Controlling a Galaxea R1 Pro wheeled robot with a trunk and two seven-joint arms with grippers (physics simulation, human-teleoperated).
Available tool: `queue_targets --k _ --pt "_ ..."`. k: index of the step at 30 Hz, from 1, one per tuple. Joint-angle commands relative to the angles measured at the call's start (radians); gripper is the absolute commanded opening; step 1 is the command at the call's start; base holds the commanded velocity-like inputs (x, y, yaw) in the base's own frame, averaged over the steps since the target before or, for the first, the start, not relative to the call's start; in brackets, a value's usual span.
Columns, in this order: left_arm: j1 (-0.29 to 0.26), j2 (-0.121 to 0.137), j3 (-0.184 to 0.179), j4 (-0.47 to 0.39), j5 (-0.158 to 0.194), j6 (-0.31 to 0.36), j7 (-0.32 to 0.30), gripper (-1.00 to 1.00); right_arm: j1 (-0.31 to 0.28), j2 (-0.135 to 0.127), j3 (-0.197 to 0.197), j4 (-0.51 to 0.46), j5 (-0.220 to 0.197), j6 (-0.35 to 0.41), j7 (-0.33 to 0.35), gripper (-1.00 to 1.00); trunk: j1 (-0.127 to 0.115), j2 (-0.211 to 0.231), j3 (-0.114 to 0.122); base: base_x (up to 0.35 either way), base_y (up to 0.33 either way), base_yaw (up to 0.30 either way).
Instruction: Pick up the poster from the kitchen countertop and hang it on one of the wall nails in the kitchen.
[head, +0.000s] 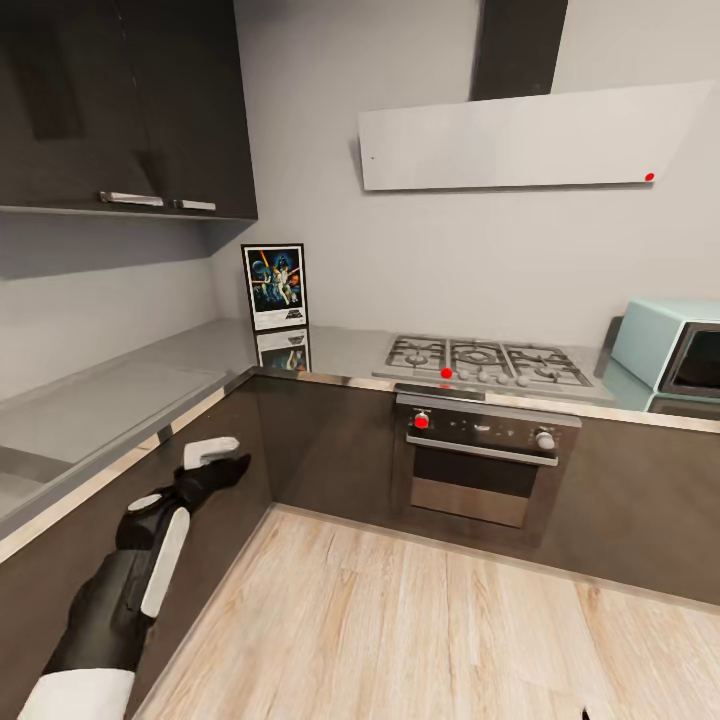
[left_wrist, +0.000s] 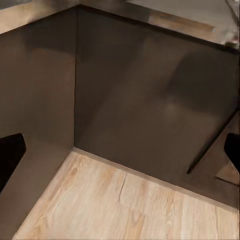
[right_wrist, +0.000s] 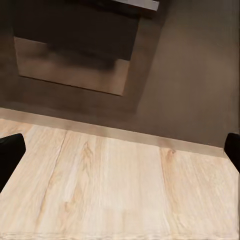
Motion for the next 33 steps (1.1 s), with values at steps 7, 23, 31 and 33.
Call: queue_targets --k 7,23,31,33 --pt "-0.314 0.0 0.0 0.345 0.008 0.014 0.0 1.0 0.026 0.009 0.002 0.079 0.003 -0.005 -0.002 1.0 0.0 -0.001 -0.001 0.0 0.0 0.0" --pt "-0.531 0.002 0.001 0.66 0.005 -0.176 -0.001 1.0 0.03 0.008 0.005 0.186 0.008 -0.007 -0.001 1.0 0.0 -0.001 -0.001 0.0 0.0 0.0" --pt "-0.532 0.006 0.003 0.667 0.004 -0.264 -0.002 1.0 0.03 0.01 0.004 0.186 0.007 -0.009 -0.001 1.0 0.0 -0.001 -0.001 0.001 0.0 0.0" --pt "-0.532 0.006 0.005 0.667 0.004 -0.271 -0.003 1.0 0.03 0.01 0.004 0.186 0.007 -0.009 -0.001 1.0 0.0 -0.001 -0.001 0.082 0.0 0.0"
